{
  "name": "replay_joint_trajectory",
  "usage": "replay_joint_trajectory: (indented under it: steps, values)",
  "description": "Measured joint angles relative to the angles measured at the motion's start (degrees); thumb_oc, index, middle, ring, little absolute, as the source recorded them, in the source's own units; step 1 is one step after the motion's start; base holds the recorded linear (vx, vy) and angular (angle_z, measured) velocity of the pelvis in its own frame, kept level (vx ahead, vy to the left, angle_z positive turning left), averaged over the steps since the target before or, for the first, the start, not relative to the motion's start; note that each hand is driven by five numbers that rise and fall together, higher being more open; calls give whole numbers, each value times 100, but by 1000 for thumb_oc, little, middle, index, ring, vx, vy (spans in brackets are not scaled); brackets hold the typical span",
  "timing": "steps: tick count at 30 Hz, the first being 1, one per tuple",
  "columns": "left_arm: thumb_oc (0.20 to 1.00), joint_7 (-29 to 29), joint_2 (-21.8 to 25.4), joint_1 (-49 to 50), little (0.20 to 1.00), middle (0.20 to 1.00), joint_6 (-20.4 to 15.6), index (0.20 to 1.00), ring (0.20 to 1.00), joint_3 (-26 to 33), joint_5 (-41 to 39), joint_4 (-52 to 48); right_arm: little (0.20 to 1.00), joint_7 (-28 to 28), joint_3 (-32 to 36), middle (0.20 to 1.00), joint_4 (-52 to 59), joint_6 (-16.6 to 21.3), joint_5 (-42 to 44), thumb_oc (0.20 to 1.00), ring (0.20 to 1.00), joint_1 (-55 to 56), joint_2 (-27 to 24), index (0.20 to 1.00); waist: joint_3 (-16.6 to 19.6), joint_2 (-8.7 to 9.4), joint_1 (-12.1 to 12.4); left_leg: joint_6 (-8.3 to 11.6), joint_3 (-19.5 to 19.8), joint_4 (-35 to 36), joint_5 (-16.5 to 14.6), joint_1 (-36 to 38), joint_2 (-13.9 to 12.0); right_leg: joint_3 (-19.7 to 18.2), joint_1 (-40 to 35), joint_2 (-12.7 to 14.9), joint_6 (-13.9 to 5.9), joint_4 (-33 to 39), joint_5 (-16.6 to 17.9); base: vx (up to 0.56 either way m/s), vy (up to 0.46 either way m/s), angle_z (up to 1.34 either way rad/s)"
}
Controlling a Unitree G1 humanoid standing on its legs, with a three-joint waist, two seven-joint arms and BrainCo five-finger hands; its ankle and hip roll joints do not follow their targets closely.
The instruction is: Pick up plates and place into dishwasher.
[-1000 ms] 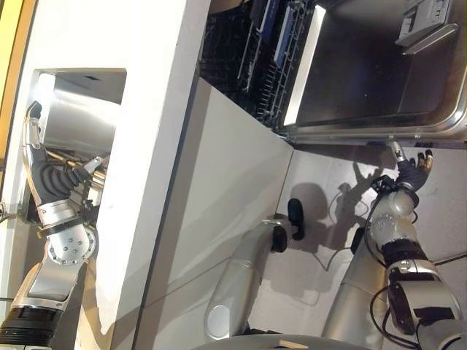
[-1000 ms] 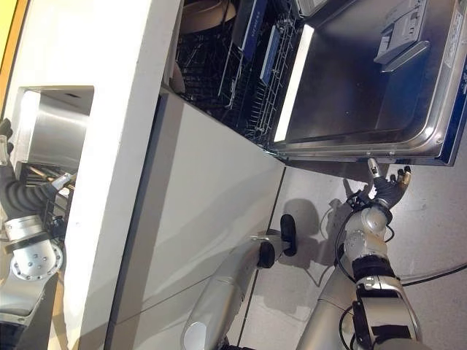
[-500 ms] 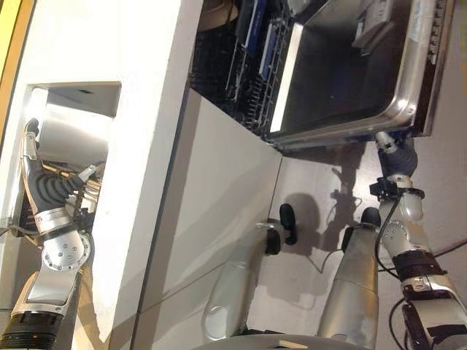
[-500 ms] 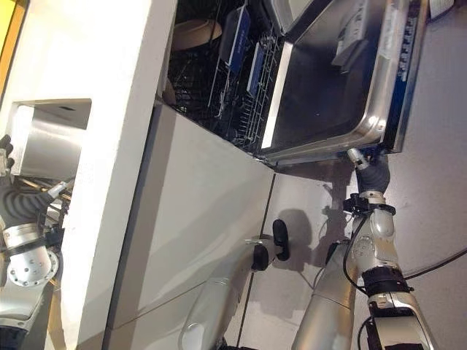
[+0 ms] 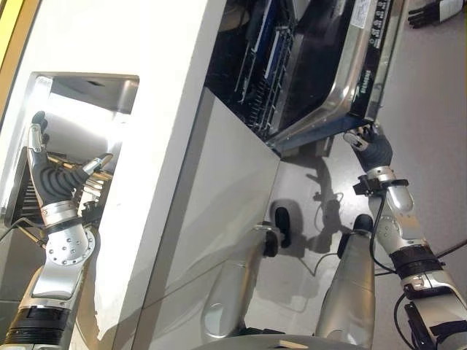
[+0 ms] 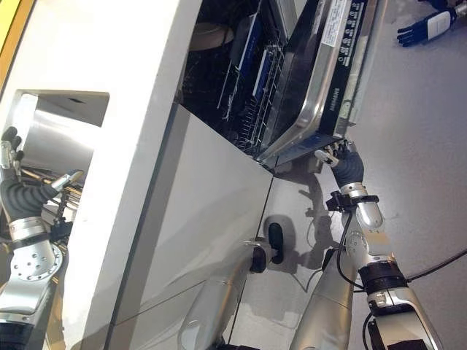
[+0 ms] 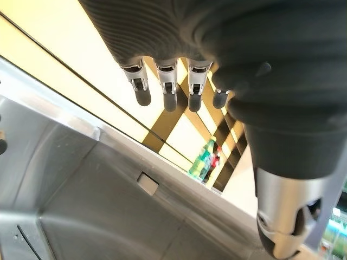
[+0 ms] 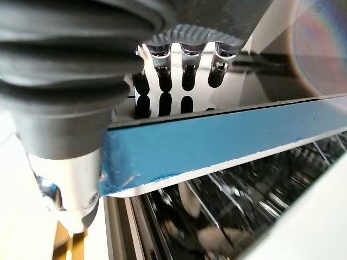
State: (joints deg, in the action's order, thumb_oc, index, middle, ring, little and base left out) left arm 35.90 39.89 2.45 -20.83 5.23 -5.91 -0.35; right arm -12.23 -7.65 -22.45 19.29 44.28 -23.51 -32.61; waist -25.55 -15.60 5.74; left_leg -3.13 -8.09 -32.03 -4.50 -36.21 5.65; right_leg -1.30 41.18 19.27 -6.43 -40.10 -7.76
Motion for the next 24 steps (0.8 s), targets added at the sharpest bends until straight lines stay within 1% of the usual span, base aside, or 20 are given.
replay_joint_trajectory:
  steps: [2, 4, 7, 8, 9, 10, 12, 13, 15, 16, 18, 21, 24]
  values:
    - [1000, -81, -163, 7, 1000, 1000, -27, 1000, 1000, -53, -7, -74, 1000, -13, -54, 1000, -1, -161, -78, 1000, 1000, 3, -3, 1000, -35, 48, 31, 1, 122, 177, 42, 287, 52, 178, -377, 66, -5, 171, -3, 130, 129, 28]
    - [1000, -155, -277, 24, 1000, 1000, -43, 1000, 1000, -123, -63, -80, 1000, -13, -111, 1000, -4, -313, -90, 1000, 1000, 9, -9, 1000, -43, 59, 83, -5, 259, 361, 93, 563, 93, 375, -768, 109, -4, 371, -3, 147, 91, 33]
    - [1000, -286, -381, 82, 1000, 1000, -82, 1000, 1000, -129, -62, -96, 1000, -6, -146, 1000, -5, -485, -94, 1000, 1000, 23, -13, 1000, -48, 68, 280, 32, 559, 675, 187, 988, 195, 779, -1406, 218, -31, 642, -24, 135, 27, 50]
    - [1000, -316, -380, 97, 1000, 1000, -92, 1000, 1000, -118, -63, -100, 1000, 4, -146, 1000, -5, -489, -94, 1000, 1000, 24, -18, 1000, -51, 72, 375, 41, 620, 774, 224, 1105, 204, 927, -1580, 255, -39, 727, -33, 130, -56, 58]
    - [1000, -331, -367, 99, 1000, 1000, -93, 1000, 1000, -112, -63, -103, 1000, -12, -112, 1000, 65, -414, -91, 1000, 1000, 19, -19, 1000, -57, 83, 431, 31, 663, 849, 253, 1171, 211, 1029, -1693, 286, -50, 755, -65, 142, -90, 55]
    - [1000, -387, -392, 175, 1000, 1000, -93, 1000, 1000, -102, -62, -102, 1000, 4, -95, 1000, 261, -377, -94, 1000, 1000, -14, -40, 1000, -63, 89, 572, 58, 807, 927, 274, 1259, 249, 1174, -1871, 303, -87, 803, -89, 160, -111, 63]
    - [1000, -514, -403, 163, 1000, 1000, -117, 1000, 1000, -74, -59, -111, 1000, 26, -168, 1000, 249, -378, -100, 1000, 1000, -12, 61, 1000, -90, 137, 691, 99, 1048, 1086, 333, 1500, 252, 1558, -2368, 302, -103, 1055, -133, 170, -180, 76]
    - [1000, -602, -438, 148, 1000, 1000, -144, 1000, 1000, 41, -57, -121, 1000, 144, -129, 1000, 249, -327, -97, 1000, 1000, 86, 157, 1000, -116, 218, 805, 129, 1208, 1191, 350, 1649, 254, 1777, -2651, 282, -130, 1172, -160, 187, -216, 77]
    - [1000, -688, -441, 337, 1000, 1000, -208, 1000, 1000, 299, -55, -108, 1000, 298, -108, 1000, 251, -140, -93, 1000, 1000, 464, 358, 1000, -82, 494, 847, 186, 1464, 1367, 374, 1860, 232, 2111, -3099, 191, -150, 1471, -172, 190, -167, 64]
    - [1000, -790, -442, 295, 1000, 1000, -209, 1000, 1000, 327, -48, -106, 1000, 378, -109, 1000, 252, -109, -93, 1000, 1000, 649, 389, 1000, -52, 596, 921, 219, 1581, 1430, 364, 1981, 220, 2258, -3343, 116, -155, 1647, -166, 229, -117, 50]
    - [1000, -964, -387, 274, 1000, 1000, -250, 1000, 1000, 413, -39, -122, 1000, 557, -124, 1000, 250, -97, -91, 1000, 1000, 937, 555, 1000, 55, 821, 980, 259, 1685, 1497, 367, 2097, 211, 2399, -3647, -2, -160, 1898, -170, 227, -56, 44]
    - [1000, -1248, -390, 105, 1000, 1000, -270, 1000, 1000, 527, 70, -121, 1000, 934, -106, 1000, 271, -87, -93, 1000, 1000, 1270, 835, 1000, 134, 970, 1045, 295, 1809, 1552, 305, 2351, 198, 2524, -4143, -135, -177, 2204, -190, 233, 12, 38]
    - [1000, -1445, -391, 81, 1000, 1000, -316, 1000, 1000, 540, 76, -122, 1000, 1181, -130, 1000, 277, -90, -104, 1000, 1000, 1522, 1017, 1000, 307, 1123, 1082, 281, 1950, 1547, 233, 2459, 242, 2513, -4339, -165, -172, 2234, -284, 87, -15, 29]
